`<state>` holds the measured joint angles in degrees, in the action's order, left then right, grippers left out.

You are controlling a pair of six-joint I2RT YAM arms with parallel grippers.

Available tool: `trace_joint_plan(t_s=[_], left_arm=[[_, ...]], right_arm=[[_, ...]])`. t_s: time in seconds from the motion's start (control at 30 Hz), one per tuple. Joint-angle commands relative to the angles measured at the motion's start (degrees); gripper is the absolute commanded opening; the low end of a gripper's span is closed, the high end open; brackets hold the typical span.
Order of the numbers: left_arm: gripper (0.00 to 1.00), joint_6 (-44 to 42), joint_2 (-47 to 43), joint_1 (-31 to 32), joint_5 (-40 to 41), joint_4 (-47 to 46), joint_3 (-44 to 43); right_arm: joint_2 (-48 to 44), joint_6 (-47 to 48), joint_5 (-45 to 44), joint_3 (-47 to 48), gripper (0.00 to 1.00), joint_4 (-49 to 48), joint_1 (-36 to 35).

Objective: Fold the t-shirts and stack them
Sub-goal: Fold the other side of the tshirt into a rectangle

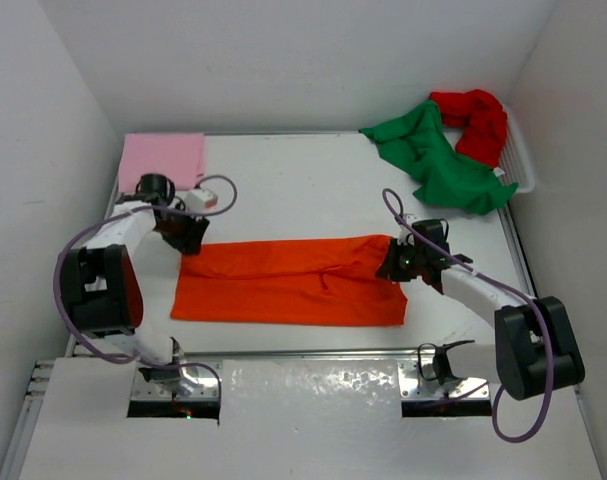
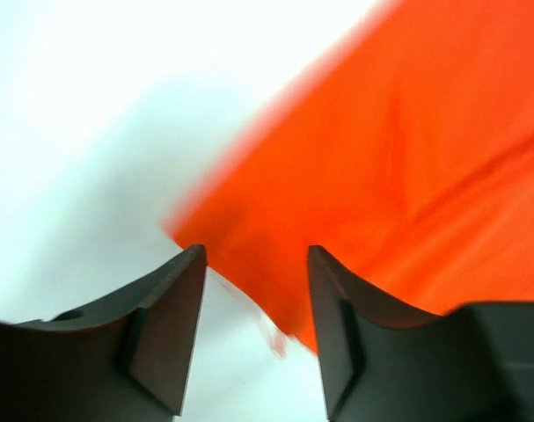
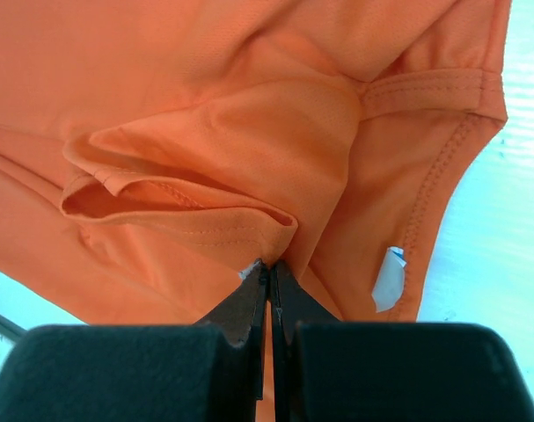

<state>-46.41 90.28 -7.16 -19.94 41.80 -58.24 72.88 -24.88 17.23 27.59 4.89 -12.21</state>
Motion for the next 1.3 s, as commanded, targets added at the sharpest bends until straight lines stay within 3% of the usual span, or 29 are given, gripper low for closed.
trace_joint_plan(t_s=[0.0,0.1,0.13,0.3,0.53,0.7,0.77,0.9,1.0,1.07,1.27], left_arm=[[0.49,5.53,-4.85,3.45,-11.50,-4.00,-10.39],[0.56,8.60,-2.93,13.02,-16.78,-3.49,-16.72],[0.58,9.49,-0.31,18.96,-18.45,-3.22,-18.47],[0.60,10.73,7.79,40.51,-14.43,-6.55,-19.37],[0.67,14.86,16.32,49.16,-14.69,-17.09,-20.51],[0.65,15.83,20.45,52.77,-11.10,-19.21,-22.45],[0.61,16.44,21.60,53.04,-10.21,-19.65,-22.18],[0.42,18.55,23.10,53.12,-10.45,-22.55,-21.48],[0.23,19.25,23.36,53.21,-11.17,-22.82,-21.57],[0.03,20.21,23.01,53.12,-10.73,-22.73,-22.00],[0.00,20.22,19.67,52.86,-9.59,-19.22,-26.13]], right_arm=[[0.33,-0.16,2.01,-0.35,0.00,-2.51,-0.10],[1.56,-1.21,2.63,-2.10,0.00,-3.65,-0.10],[1.65,-2.00,2.72,-3.06,0.00,-4.35,-0.10],[2.09,-4.21,2.72,-5.09,0.00,-8.31,-0.01],[2.61,-8.60,5.18,-7.47,0.00,-14.11,0.78],[2.97,-8.78,5.27,-7.99,0.00,-14.82,0.87],[2.88,-8.69,5.27,-8.08,0.00,-14.82,0.96],[2.70,-8.34,5.35,-8.35,0.00,-14.64,1.22],[2.35,-7.82,5.35,-7.56,0.00,-13.85,1.48],[2.00,-7.20,5.09,-6.77,0.00,-12.45,1.57],[-4.75,-2.46,1.67,-4.66,0.00,-5.16,1.66]])
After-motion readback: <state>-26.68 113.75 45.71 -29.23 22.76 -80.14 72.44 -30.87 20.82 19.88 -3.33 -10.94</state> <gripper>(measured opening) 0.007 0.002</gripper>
